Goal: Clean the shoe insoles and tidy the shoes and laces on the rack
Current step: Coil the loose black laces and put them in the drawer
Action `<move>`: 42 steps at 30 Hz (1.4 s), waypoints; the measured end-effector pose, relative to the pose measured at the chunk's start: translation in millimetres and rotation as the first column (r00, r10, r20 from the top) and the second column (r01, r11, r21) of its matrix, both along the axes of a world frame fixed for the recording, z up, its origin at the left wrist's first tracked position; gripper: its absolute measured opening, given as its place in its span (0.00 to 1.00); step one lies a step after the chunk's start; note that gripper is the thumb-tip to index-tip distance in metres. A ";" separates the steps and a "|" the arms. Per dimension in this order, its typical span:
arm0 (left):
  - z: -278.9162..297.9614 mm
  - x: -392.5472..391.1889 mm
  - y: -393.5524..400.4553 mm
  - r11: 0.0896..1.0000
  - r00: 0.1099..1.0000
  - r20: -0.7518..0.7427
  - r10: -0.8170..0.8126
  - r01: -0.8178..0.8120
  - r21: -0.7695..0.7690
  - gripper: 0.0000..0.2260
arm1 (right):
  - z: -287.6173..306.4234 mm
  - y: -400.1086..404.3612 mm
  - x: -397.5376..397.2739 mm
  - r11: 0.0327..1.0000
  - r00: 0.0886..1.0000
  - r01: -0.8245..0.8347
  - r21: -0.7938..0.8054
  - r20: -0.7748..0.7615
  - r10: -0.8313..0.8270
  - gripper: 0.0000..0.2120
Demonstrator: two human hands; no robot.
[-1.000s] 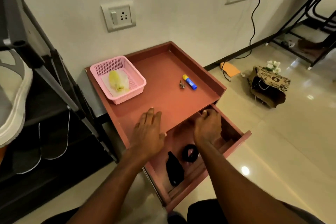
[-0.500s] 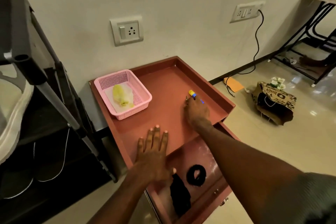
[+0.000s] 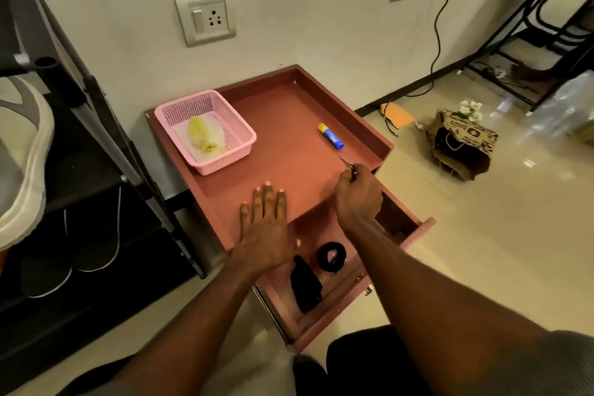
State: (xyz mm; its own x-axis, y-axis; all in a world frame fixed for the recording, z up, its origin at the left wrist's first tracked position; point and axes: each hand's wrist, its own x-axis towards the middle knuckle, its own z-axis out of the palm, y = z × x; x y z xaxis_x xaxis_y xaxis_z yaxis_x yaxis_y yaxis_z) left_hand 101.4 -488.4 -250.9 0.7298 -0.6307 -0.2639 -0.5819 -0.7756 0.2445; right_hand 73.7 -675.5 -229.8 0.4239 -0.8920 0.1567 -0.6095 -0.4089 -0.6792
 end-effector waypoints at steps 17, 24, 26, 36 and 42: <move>-3.3 -24.1 -19.8 0.970 0.977 -0.065 -0.204 0.211 0.120 0.53 | -67.3 -48.2 -34.4 0.927 0.708 -0.044 0.373 -0.643 0.293 0.10; 2.5 5.2 -19.6 0.991 0.993 -0.004 -0.118 0.117 -0.061 0.47 | -39.0 -43.6 -35.1 0.973 0.947 0.219 0.078 -0.257 -0.193 0.11; 3.5 20.6 -13.0 0.998 0.999 -0.020 -0.042 0.041 -0.053 0.44 | -22.1 -37.5 -21.5 0.983 0.981 0.185 -0.010 -0.059 -0.185 0.11; -12.8 25.7 -10.9 0.998 0.999 -0.018 -0.038 0.039 0.051 0.54 | 10.7 -77.0 75.9 0.898 0.892 -0.419 -0.137 -0.250 0.377 0.15; -13.9 26.7 -10.8 0.996 0.999 -0.034 -0.039 0.042 0.085 0.56 | 0.6 -81.6 84.6 0.929 0.904 -0.363 -0.077 -0.272 0.330 0.09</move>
State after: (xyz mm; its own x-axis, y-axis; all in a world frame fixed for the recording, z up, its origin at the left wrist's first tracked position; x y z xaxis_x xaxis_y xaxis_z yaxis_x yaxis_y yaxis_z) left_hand 128.1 -499.2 -264.7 0.6941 -0.6339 -0.3410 -0.6064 -0.7702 0.1976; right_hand 158.3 -757.1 -229.2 0.7422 -0.6620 0.1040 -0.5567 -0.6954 -0.4544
